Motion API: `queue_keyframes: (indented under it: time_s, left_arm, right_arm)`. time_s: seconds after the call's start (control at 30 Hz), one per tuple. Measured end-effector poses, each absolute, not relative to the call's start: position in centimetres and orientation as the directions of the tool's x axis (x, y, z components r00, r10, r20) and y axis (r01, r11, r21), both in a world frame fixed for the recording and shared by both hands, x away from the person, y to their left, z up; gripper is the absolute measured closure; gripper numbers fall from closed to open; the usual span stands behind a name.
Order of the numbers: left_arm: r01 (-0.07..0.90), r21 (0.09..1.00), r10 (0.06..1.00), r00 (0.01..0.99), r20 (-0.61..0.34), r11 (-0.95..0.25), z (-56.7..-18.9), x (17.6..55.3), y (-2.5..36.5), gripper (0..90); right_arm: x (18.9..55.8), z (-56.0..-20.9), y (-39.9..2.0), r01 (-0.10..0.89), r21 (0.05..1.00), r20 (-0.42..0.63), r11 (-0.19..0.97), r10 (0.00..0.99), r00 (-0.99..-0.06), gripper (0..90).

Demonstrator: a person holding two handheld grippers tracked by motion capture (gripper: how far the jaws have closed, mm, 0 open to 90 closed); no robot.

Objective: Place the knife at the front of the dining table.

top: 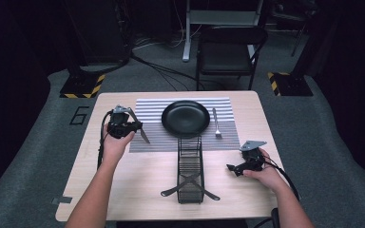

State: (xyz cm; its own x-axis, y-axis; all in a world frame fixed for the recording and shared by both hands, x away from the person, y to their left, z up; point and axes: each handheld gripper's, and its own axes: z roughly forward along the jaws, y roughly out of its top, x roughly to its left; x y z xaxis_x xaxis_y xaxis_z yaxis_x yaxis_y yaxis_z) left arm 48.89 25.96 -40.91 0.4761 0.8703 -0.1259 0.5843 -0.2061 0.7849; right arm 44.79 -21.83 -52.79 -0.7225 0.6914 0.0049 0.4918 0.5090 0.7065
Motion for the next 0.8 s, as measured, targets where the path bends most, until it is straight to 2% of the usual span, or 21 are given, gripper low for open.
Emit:
queue_keyframes:
  time_s: [0.37,0.8]
  left_arm:
    - [0.578,0.789,0.877,0.467,-0.110,-0.209,-41.0,51.1,24.3,82.2]
    - [0.603,0.784,0.908,0.397,-0.134,-0.148,-42.0,54.4,22.5,82.1]
  right_arm:
    - [44.8,-52.8,-21.8,0.492,0.707,0.005,0.508,0.692,-0.722,0.0]
    - [44.8,-52.8,-21.8,0.492,0.707,0.005,0.509,0.691,-0.722,0.0]
